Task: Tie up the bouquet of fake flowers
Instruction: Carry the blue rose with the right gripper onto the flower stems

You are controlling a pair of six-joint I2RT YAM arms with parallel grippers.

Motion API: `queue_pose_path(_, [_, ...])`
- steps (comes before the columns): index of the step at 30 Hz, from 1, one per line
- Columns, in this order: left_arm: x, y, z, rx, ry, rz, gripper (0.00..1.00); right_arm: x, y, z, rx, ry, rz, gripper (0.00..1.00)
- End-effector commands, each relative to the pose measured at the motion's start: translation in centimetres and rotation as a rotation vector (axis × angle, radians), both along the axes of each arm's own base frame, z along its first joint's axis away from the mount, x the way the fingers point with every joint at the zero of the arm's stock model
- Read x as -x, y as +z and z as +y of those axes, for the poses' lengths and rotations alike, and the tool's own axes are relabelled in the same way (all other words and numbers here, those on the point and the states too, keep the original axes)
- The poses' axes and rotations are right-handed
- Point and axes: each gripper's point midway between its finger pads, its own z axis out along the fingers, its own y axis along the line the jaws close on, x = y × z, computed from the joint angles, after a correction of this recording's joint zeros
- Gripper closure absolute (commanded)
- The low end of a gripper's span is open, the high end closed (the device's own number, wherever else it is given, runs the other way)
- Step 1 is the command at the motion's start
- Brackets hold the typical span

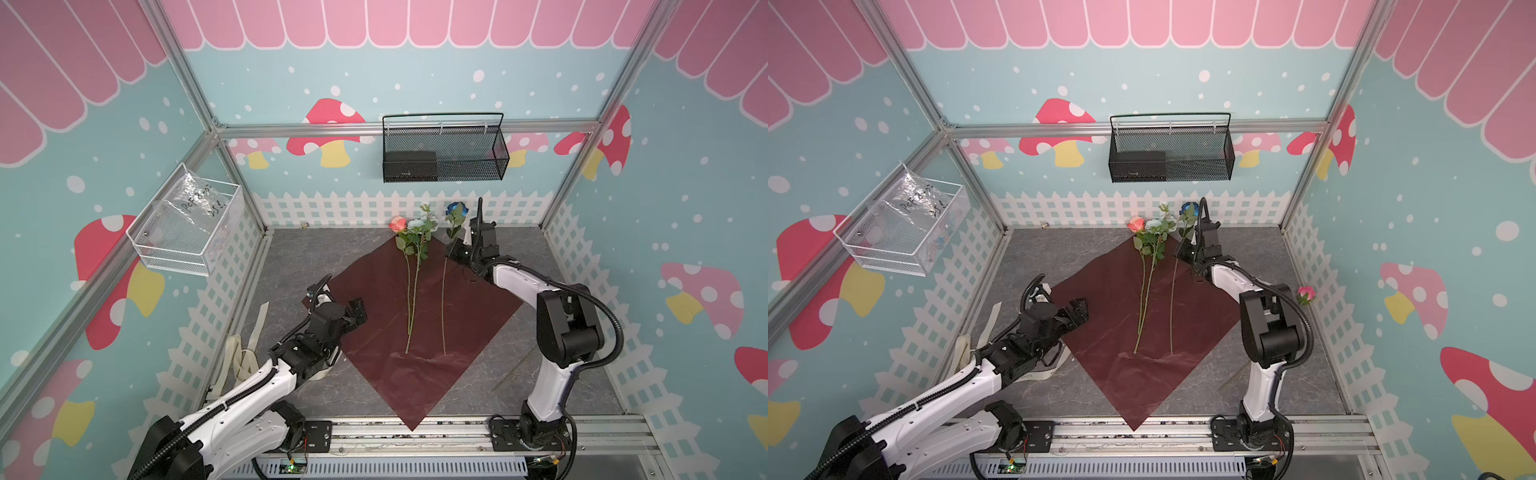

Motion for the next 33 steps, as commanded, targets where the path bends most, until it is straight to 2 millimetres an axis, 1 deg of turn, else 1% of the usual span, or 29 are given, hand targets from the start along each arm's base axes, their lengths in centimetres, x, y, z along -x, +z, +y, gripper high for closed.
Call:
queue_pose_path(1, [0.1, -0.4, -0.4, 0.012, -0.021, 0.027, 0.00, -1.9, -0.4, 1.0, -0.057, -0.049, -0.002, 1.00])
queue_pose_path(3, [0.1, -0.5, -0.5, 0.006, -0.026, 0.029, 0.01, -2.5, -1.1, 1.7, -0.066, -0.056, 0.010, 1.00])
queue_pose_path(7, [0.0, -0.5, -0.5, -0.005, -0.032, 0.028, 0.00, -3.5, -1.8, 3.2, -0.066, -0.071, 0.009, 1.00])
queue_pose_path(12, [-0.1, -0.3, -0.5, -0.016, -0.038, 0.025, 0.00, -4.2, -3.4, 4.3, -0.073, -0.060, 0.035, 1.00])
queue_pose_path(21, [0.0, -0.5, -0.1, -0.011, -0.024, 0.026, 0.00, -3.9, -6.4, 4.7, -0.059, -0.054, 0.090, 1.00])
queue_pose_path(30, [0.0, -0.7, -0.2, -0.011, -0.028, 0.031, 0.00, -4.5, -8.3, 5.1, -0.061, -0.056, 0.119, 1.00])
queue_pose_path(33, [0.0, -0.7, -0.2, -0.009, -0.024, 0.030, 0.00, -4.6, -8.9, 5.2, -0.065, -0.055, 0.129, 0.98])
